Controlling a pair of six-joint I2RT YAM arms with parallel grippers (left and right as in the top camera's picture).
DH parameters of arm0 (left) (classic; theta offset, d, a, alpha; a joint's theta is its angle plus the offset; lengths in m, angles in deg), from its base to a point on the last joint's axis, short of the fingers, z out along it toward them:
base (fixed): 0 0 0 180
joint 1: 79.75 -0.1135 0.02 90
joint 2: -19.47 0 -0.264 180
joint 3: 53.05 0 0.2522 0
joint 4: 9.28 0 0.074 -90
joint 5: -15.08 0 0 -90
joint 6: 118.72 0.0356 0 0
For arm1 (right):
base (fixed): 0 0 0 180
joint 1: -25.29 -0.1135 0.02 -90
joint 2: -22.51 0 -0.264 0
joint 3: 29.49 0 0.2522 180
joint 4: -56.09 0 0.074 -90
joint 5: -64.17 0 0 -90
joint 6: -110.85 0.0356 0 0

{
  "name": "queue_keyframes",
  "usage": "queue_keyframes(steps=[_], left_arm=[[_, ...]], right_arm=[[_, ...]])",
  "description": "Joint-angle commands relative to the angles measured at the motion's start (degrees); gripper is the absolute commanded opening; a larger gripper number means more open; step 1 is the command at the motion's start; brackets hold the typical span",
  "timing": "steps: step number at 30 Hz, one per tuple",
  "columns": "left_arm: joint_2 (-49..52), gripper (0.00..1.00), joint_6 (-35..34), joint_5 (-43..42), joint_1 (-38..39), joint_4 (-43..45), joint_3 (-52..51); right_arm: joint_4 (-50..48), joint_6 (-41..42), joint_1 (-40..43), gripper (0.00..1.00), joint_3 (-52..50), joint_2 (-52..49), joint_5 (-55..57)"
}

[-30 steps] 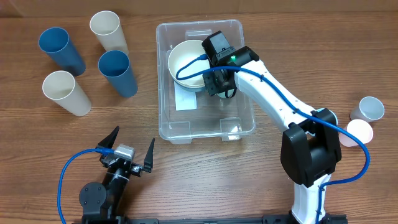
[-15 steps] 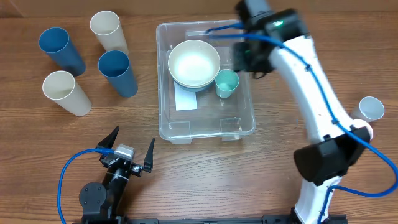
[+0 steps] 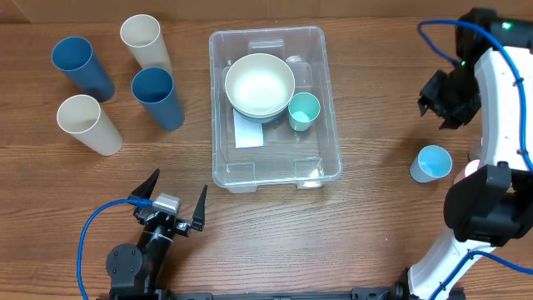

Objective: Pack container
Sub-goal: 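Move the right gripper to the light-blue cup and grasp it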

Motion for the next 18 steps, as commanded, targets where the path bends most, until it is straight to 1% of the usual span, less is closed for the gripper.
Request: queue_keyframes(steps=[1,12,16,18], left_arm=[[-0.5,1.0,0.5,-0.8,-0.5,0.0,-0.2],[-0.5,1.0,0.5,-0.8,-0.5,0.0,-0.2],[-0.5,1.0,0.5,-0.8,-0.5,0.0,-0.2],[-0.5,1.0,0.5,-0.8,-0.5,0.0,-0.2]], right_arm=[[-2.0,-2.5,0.8,0.45,-4.8,1.6,1.8],[-14.0,-2.4,0.8,0.46,-20.4,1.6,1.7],[-18.6,-2.2,0.8,0.46,-24.5,1.6,1.3],[-22.0,-2.0,0.9,0.41,-27.1,1.6,1.3]])
